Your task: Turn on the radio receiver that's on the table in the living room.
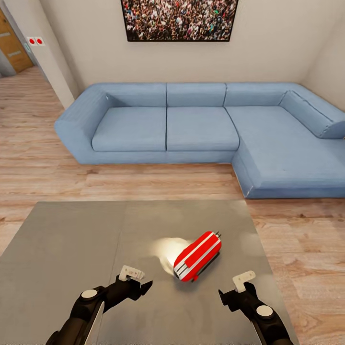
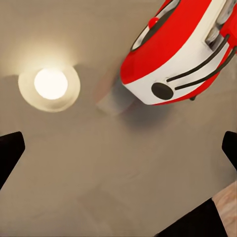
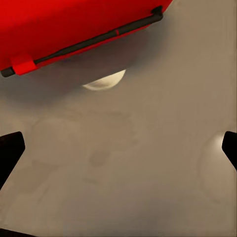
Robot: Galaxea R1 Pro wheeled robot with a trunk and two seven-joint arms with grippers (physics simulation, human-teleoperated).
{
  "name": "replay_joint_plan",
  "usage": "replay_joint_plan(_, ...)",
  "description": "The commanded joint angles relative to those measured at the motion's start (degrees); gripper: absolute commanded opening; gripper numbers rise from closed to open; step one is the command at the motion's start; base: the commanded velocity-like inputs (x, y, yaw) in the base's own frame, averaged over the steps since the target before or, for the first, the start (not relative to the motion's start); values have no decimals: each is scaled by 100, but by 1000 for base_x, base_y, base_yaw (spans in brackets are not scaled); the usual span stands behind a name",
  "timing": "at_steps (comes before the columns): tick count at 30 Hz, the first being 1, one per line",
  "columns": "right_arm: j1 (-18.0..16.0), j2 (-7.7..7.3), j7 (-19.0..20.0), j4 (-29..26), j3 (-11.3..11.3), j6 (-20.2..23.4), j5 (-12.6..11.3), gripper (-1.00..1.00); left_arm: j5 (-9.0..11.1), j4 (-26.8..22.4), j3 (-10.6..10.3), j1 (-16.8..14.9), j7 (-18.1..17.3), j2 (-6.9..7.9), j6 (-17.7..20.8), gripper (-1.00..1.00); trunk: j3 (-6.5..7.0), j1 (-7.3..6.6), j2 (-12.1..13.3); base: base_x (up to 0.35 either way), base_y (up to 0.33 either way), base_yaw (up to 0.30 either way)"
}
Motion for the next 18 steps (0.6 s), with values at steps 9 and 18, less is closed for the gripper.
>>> replay_joint_plan(9,0,0,-17,-8,0,0,0,100,0,0,0,0,0,6,0,100,-82,0,0,0,0,2)
replay_joint_plan(18,0,-2,-10,-9,0,0,0,100,0,0,0,3,0,9,0,100,-164,0,0,0,0,25)
